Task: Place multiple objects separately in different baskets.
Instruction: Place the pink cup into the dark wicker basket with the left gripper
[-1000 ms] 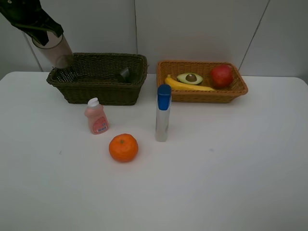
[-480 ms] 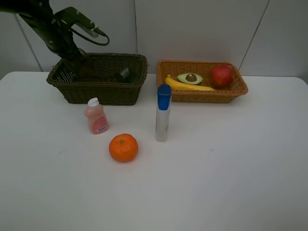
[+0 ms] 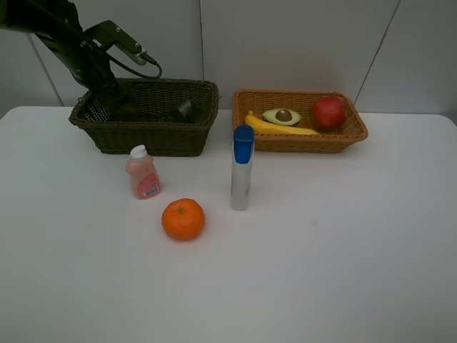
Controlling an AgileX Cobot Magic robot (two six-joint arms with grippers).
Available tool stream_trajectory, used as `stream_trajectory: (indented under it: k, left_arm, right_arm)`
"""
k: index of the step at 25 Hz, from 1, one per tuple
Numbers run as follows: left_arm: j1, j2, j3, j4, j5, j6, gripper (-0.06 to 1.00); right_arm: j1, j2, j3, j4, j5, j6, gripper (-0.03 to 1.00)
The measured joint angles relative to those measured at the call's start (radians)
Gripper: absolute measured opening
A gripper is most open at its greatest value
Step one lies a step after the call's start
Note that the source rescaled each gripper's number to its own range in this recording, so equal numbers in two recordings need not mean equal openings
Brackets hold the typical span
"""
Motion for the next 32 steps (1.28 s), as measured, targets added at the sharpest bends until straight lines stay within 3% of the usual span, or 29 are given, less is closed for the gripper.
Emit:
stream_trajectory:
  k: [7,10,16,18,21,32]
  left_arm:
    - [0.000,0.000,0.000,0.001,-0.001,0.000,0.00]
    - [0.000,0.000,0.000,0.001,-0.001,0.000,0.08]
    - [0.000,0.009,0.000,0.001,-0.012,0.000,0.81]
    - [0.000,0.014,0.000,0.001,-0.013,0.000,0.94]
    - [0.000,0.014,0.000,0.001,-0.013,0.000,0.99]
    - [0.000,0.014,0.000,0.001,-0.001,0.000,1.00]
  right_arm:
    - [0.000,0.000,0.000,0.000,0.000,0.000,0.85]
    - [0.000,0.000,0.000,0.000,0.000,0.000,0.85]
    - [0.000,0.000,0.000,0.000,0.000,0.000,0.85]
    - [0.000,0.000,0.000,0.000,0.000,0.000,0.85]
    - [0.000,0.000,0.000,0.000,0.000,0.000,0.85]
    - [0.000,0.000,0.000,0.000,0.000,0.000,0.85]
